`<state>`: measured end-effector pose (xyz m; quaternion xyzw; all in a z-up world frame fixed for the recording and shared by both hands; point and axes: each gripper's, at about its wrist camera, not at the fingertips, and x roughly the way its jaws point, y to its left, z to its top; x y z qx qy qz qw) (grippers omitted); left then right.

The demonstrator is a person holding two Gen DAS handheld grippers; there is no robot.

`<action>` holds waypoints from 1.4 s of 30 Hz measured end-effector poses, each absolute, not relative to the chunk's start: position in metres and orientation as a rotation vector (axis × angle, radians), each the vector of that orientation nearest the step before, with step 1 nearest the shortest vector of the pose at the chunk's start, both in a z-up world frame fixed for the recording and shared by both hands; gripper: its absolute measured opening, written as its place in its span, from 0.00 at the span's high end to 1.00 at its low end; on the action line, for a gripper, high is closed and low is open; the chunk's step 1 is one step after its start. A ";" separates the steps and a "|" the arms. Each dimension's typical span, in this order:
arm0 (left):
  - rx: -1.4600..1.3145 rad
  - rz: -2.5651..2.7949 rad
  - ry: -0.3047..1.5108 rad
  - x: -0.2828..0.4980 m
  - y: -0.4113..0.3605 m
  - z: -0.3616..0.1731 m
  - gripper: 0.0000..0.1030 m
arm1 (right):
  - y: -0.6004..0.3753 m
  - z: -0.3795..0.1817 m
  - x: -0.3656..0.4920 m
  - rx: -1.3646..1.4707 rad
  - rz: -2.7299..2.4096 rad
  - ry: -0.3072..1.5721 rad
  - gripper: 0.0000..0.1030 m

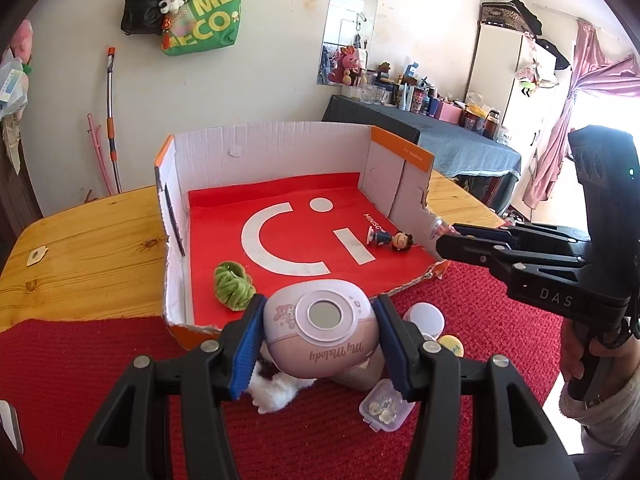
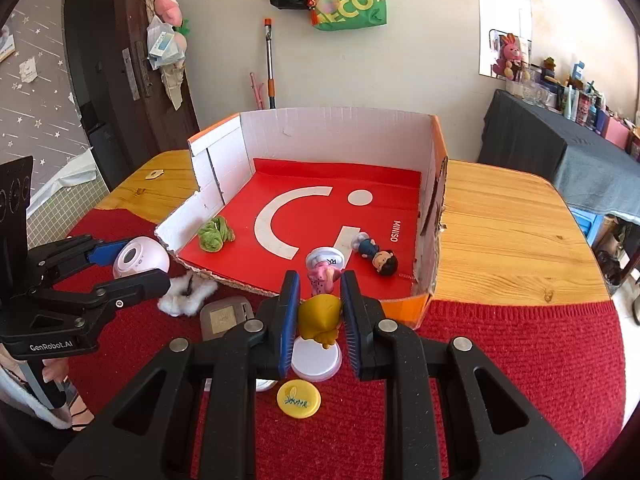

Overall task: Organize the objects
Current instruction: 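Carry the pink container into the box with the left tool while the right tool carries the yellow doll in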

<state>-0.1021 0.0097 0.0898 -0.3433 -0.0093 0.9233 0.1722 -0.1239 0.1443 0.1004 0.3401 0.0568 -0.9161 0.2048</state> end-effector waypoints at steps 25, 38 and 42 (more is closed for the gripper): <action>-1.216 2.395 0.071 -0.197 0.039 0.042 0.45 | 0.118 0.045 -0.211 1.244 -2.280 0.265 0.80; -1.231 2.374 0.129 -0.204 0.045 0.035 0.45 | 0.113 0.040 -0.211 1.249 -2.271 0.296 0.80; -1.226 2.374 0.132 -0.203 0.046 0.034 0.46 | 0.111 0.040 -0.210 1.248 -2.274 0.305 0.80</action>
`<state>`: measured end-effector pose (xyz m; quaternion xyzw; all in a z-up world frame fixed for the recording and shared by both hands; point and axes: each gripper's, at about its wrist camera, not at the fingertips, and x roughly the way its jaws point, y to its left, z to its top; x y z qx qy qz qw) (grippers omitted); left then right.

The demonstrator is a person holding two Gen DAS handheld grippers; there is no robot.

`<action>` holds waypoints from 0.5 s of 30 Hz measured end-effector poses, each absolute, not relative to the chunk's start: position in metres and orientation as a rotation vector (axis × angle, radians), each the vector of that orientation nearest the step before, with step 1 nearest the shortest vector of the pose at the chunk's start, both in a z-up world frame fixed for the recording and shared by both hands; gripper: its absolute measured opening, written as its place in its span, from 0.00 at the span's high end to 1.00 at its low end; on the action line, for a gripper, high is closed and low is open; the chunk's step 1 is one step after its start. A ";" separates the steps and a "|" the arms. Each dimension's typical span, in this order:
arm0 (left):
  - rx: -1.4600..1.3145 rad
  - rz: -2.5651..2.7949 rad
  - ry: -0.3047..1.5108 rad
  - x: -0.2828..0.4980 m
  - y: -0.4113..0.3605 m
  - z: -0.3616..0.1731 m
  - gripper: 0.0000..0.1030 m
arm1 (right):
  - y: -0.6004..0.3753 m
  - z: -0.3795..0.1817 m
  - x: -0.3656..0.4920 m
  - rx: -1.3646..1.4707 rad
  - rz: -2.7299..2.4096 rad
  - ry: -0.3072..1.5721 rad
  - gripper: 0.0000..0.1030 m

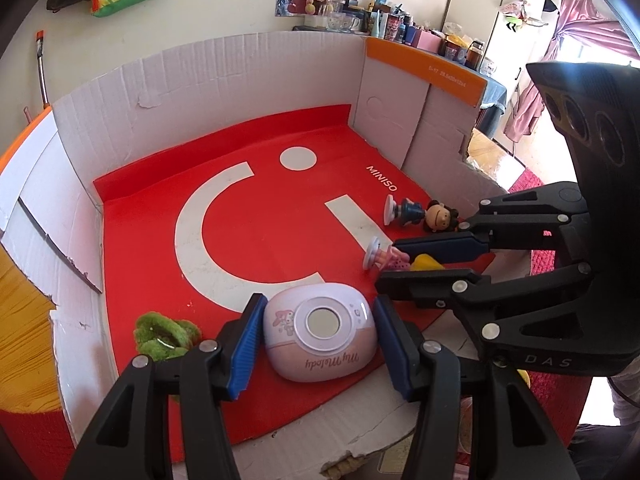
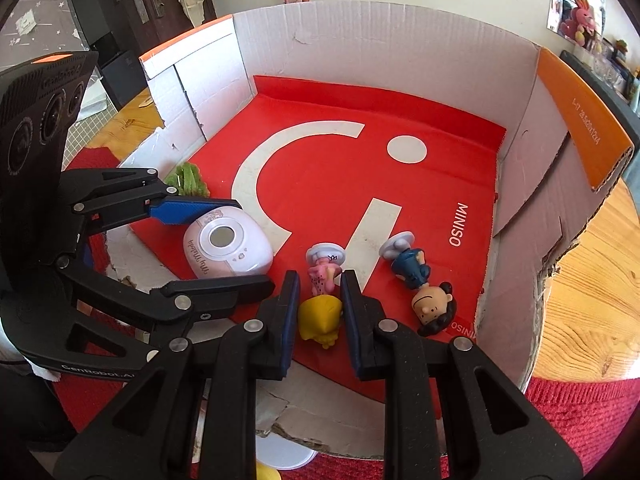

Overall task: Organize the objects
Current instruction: 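Carry the pink container into the box with the left tool while the right tool carries the yellow doll in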

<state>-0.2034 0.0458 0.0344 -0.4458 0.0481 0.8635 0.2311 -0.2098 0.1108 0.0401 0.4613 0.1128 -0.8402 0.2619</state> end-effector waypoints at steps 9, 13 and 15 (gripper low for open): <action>-1.224 2.373 0.142 -0.202 0.046 0.034 0.46 | 0.109 0.038 -0.210 1.252 -2.276 0.320 0.80; -1.224 2.373 0.141 -0.203 0.046 0.033 0.46 | 0.109 0.039 -0.210 1.251 -2.277 0.324 0.80; -1.225 2.373 0.140 -0.203 0.046 0.033 0.45 | 0.108 0.039 -0.210 1.251 -2.277 0.324 0.80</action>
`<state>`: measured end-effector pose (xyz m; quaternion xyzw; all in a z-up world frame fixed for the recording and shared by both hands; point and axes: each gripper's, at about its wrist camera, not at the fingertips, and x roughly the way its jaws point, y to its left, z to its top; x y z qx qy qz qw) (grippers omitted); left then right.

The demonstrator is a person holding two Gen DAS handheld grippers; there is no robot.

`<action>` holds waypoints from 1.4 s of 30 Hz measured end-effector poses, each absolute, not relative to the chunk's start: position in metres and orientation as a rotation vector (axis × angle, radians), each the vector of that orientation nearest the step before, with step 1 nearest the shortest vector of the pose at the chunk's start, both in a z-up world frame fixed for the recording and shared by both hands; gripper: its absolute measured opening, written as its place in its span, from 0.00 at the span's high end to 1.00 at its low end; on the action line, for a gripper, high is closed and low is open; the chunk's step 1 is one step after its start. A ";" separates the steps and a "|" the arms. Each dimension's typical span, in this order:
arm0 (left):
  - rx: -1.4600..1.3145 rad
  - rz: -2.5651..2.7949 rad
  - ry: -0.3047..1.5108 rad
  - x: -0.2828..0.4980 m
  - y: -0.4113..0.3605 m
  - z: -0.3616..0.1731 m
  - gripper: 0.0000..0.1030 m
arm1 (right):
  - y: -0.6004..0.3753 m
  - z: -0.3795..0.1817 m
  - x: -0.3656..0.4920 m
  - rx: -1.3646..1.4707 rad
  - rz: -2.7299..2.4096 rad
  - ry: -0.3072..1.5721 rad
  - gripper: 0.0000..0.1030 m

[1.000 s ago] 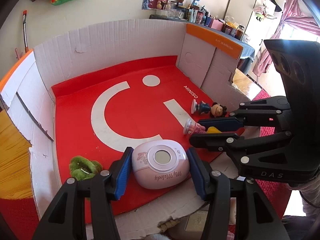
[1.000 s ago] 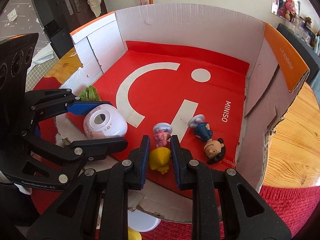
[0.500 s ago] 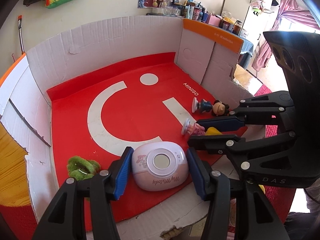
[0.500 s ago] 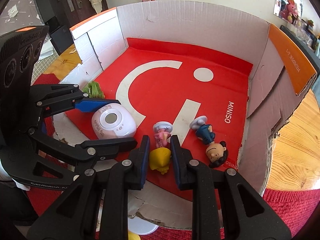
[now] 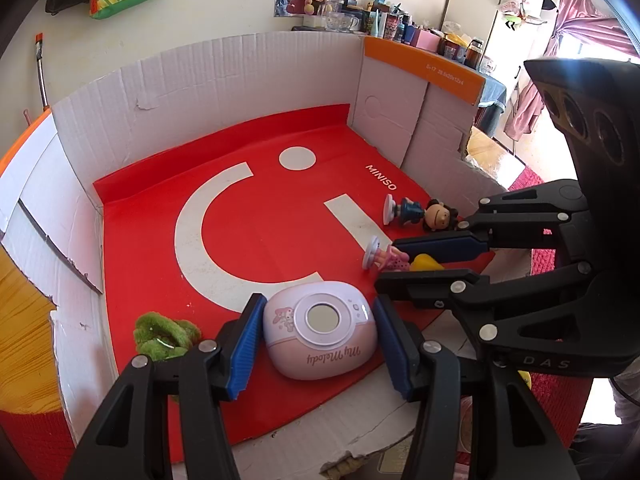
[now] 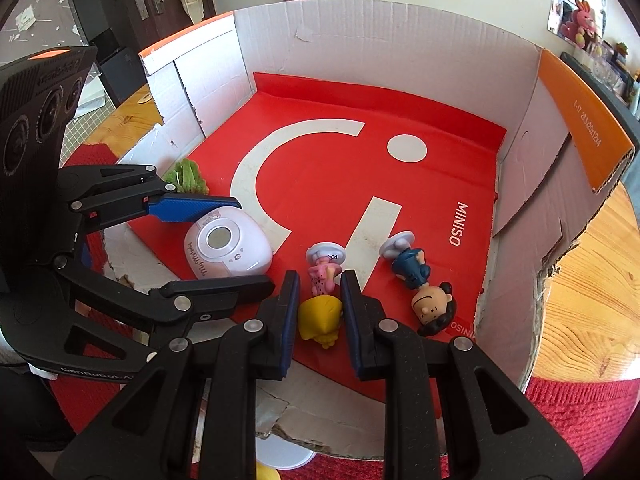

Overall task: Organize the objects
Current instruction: 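Carry the pink container into the box with the left tool while the right tool carries the yellow doll in, then open the left tool to set down the pink container while the right tool releases the yellow doll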

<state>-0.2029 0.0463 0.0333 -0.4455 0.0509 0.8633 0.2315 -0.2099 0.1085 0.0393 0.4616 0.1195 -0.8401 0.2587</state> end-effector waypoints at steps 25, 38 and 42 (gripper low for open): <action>-1.223 2.374 0.110 -0.205 0.043 0.036 0.44 | 0.110 0.043 -0.213 1.253 -2.286 0.339 0.80; -1.186 2.407 0.109 -0.200 0.042 0.045 0.42 | 0.111 0.055 -0.210 1.234 -2.301 0.348 0.80; -1.156 2.424 0.100 -0.193 0.040 0.054 0.42 | 0.114 0.063 -0.205 1.212 -2.319 0.338 0.79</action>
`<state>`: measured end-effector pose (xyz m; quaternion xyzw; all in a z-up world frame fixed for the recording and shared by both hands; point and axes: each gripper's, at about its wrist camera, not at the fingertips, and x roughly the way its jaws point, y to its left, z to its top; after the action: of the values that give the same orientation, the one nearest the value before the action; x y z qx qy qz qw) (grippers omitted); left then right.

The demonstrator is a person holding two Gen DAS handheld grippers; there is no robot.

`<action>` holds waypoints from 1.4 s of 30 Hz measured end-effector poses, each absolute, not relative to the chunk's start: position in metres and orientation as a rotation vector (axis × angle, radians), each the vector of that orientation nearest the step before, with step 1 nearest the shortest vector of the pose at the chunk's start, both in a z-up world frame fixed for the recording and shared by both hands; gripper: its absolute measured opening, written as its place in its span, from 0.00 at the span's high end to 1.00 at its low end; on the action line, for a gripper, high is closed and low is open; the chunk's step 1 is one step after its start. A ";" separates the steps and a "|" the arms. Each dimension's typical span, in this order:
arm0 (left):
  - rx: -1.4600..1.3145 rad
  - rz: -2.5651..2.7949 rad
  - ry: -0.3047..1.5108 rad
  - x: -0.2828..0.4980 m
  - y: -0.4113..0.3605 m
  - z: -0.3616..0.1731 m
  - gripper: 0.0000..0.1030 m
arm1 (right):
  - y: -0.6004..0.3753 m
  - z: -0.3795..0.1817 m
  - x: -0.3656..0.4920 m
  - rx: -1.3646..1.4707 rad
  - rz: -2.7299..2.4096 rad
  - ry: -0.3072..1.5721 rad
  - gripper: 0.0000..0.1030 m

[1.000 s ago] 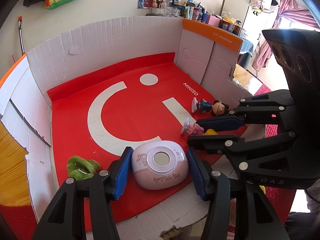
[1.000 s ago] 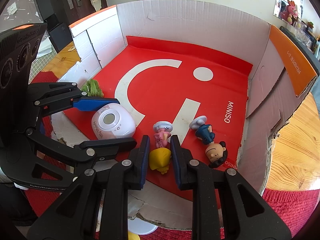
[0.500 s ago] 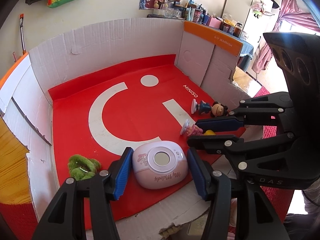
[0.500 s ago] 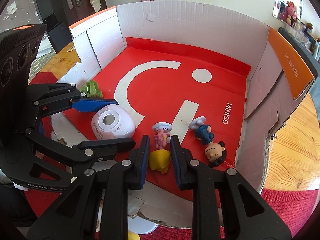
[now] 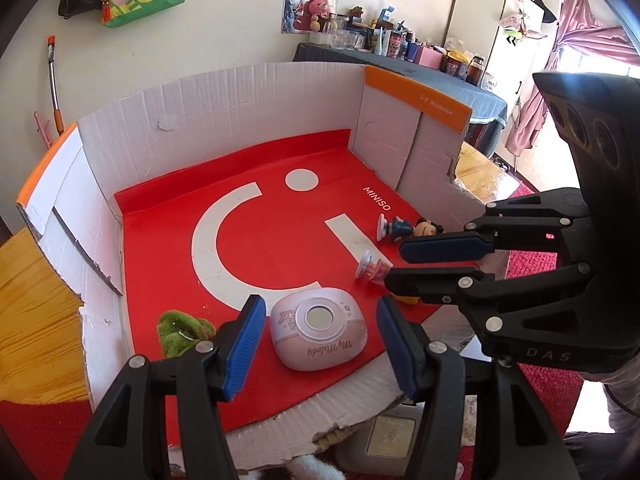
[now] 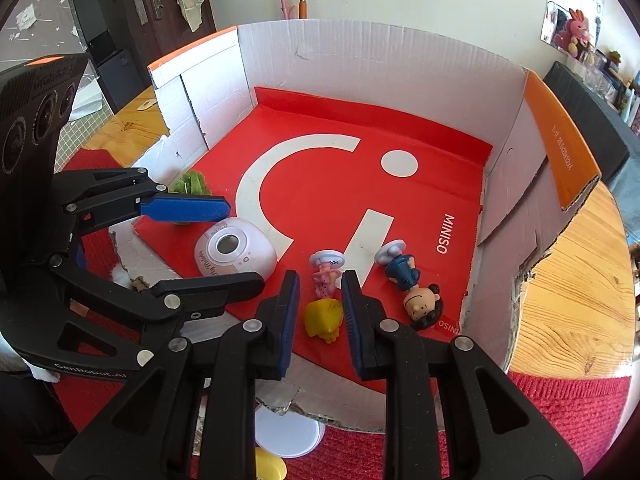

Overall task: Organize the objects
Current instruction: 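Open the left tool to set down the pink container while the right tool releases the yellow doll, then withdraw both tools from the box back over the rug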

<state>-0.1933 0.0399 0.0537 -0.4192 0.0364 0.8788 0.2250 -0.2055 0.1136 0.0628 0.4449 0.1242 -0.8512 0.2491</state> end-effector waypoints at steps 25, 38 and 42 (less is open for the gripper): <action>-0.918 2.566 0.042 -0.096 0.017 0.099 0.31 | 0.129 0.114 -0.124 0.994 -2.448 0.242 0.79; -0.917 2.627 -0.025 -0.059 0.005 0.080 0.26 | 0.141 0.106 -0.080 0.902 -2.486 0.182 0.39; -0.923 2.644 -0.063 -0.050 0.001 0.075 0.22 | 0.142 0.102 -0.067 0.889 -2.495 0.176 0.39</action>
<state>-0.0501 0.0006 0.0754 -0.3248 -0.0220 0.9303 0.1691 -0.0671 0.1418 0.1017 0.3250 0.0643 -0.9122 0.2410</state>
